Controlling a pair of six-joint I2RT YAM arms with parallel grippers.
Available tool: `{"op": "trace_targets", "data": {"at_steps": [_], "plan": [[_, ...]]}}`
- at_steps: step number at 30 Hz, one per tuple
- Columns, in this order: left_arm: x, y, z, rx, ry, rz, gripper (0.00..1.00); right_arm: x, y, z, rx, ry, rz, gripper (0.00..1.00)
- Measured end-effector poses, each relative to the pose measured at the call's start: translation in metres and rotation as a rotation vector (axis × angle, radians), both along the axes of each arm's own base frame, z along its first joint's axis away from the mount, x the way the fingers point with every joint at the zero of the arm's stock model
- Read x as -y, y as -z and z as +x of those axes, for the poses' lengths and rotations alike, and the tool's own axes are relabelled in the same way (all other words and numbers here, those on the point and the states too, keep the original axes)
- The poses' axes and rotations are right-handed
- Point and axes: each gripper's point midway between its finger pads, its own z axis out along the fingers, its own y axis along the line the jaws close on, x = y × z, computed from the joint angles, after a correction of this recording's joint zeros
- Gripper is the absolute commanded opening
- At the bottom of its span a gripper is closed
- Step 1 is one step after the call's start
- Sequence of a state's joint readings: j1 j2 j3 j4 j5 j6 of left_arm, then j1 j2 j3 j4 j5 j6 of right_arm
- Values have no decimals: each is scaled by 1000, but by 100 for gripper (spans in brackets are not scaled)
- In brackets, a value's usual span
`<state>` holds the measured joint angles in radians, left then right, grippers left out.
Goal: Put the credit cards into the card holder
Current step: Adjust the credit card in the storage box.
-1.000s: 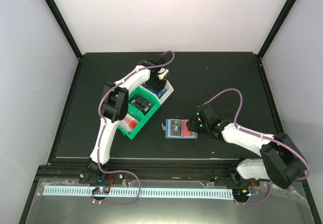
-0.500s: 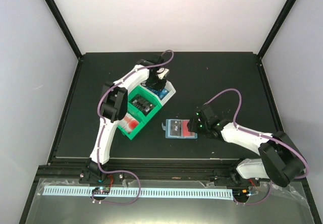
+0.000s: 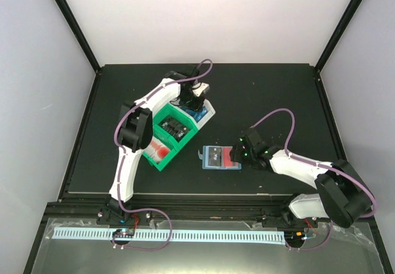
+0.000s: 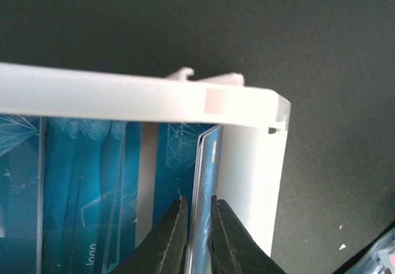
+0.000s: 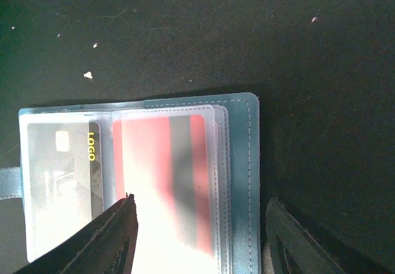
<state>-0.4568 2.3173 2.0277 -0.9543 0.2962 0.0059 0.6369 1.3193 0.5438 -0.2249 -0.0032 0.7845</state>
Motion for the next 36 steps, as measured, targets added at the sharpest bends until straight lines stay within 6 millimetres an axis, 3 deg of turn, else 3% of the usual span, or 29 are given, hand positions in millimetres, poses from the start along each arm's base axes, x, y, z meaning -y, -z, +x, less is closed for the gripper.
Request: {"op": "trace_targets", "data": {"at_steps": [9,17,21,24,31,36], "plan": [[6,1,-13,-25,30,0,19,0,0,0,0,0,0,59],[5,2,-12,-16,38,12,2,0,0,0,0,0,0,59],[3,-1,-11,4,40,30,2,0,0,0,0,0,0,59],[-1,-11,-9,34,31,46,1,0,-3,0,7,0,5,59],[-6,-59,-3,149,7,32,2,-3,-16,4,39,1,28,59],[-9,-65,-2,156,-24,33,2,-4,-18,5,46,0,34,59]]}}
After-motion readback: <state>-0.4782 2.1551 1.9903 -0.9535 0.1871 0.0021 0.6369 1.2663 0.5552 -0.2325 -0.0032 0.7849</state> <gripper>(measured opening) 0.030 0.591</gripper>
